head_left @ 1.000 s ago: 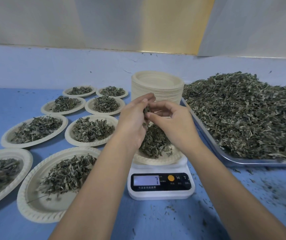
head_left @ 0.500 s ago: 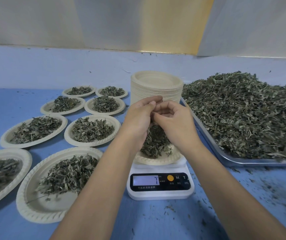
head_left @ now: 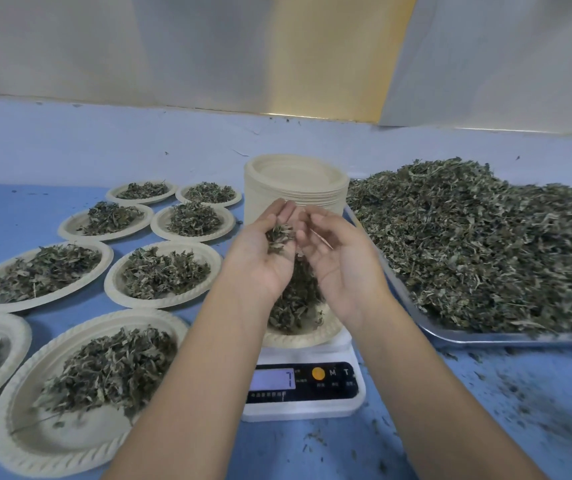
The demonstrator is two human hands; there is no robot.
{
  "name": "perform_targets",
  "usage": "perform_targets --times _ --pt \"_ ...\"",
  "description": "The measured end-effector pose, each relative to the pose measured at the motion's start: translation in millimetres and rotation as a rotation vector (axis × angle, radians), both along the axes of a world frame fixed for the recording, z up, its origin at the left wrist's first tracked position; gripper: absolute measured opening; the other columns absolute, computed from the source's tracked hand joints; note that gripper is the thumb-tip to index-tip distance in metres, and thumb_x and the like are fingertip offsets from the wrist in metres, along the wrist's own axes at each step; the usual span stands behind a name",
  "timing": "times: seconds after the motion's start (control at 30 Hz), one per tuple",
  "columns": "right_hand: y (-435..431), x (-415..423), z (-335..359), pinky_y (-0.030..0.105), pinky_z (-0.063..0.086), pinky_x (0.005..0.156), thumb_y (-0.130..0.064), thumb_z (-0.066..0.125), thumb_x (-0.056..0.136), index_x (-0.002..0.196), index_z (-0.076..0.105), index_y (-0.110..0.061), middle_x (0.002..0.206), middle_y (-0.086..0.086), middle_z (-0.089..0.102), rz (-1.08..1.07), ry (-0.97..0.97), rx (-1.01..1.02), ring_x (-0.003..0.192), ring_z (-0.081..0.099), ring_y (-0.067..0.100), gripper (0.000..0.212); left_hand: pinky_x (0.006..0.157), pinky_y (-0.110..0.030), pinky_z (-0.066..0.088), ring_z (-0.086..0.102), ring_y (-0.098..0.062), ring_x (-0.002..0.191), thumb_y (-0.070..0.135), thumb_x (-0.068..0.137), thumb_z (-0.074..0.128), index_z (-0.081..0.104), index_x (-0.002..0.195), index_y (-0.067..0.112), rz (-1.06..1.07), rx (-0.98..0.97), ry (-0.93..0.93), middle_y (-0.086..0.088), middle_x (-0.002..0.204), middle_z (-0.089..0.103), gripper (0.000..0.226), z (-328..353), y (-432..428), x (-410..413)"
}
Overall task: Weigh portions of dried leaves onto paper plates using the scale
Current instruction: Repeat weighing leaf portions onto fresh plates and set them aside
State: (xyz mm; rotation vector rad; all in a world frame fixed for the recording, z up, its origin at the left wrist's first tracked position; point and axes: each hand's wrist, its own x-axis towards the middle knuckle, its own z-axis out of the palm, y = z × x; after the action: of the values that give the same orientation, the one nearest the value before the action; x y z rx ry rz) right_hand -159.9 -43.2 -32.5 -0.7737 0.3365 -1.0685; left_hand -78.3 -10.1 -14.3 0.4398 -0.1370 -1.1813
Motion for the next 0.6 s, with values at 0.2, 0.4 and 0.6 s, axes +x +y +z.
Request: perform_targets --times 0.2,0.4,0.6 --pt "-16.7 -25.4 17.4 0.015 0.048 0.056 0.007 0.048 0.087 0.084 0.064 -0.002 0.066 0.003 0.063 -0.166 -0.105 0.087 0.058 0.058 0.007 0.018 0.044 -0.02 0.045 0.05 -0.016 0.057 0.001 0.099 0.03 0.057 0.097 0.001 -0.021 -0.041 0.048 -0.004 0.075 0.056 0.026 14.5 -38.9 -39.9" --pt "-46.6 -58.4 16.6 0.019 0.054 0.06 -0.008 0.05 0.09 0.089 0.069 -0.007 0.075 0.0 0.071 -0.438 0.014 0.242 0.067 0.068 0.009 0.019 0.048 -0.02 0.046 0.054 -0.012 0.068 0.013 0.1 0.042 0.061 0.115 0.003 -0.092 0.156 -0.194 -0.006 0.114 0.063 0.026 16.1 -88.6 -98.3" --pt "-74.7 -93.5 4.0 0.024 0.036 0.048 -0.021 0.048 0.093 0.082 0.06 -0.019 0.081 -0.007 0.058 -0.575 0.264 0.311 0.068 0.052 0.001 0.016 0.111 -0.049 0.025 0.043 -0.022 0.122 0.065 0.092 0.028 0.063 0.115 0.011 -0.311 0.278 -0.636 -0.007 0.129 0.056 0.069 -0.6 -112.5 -122.9"
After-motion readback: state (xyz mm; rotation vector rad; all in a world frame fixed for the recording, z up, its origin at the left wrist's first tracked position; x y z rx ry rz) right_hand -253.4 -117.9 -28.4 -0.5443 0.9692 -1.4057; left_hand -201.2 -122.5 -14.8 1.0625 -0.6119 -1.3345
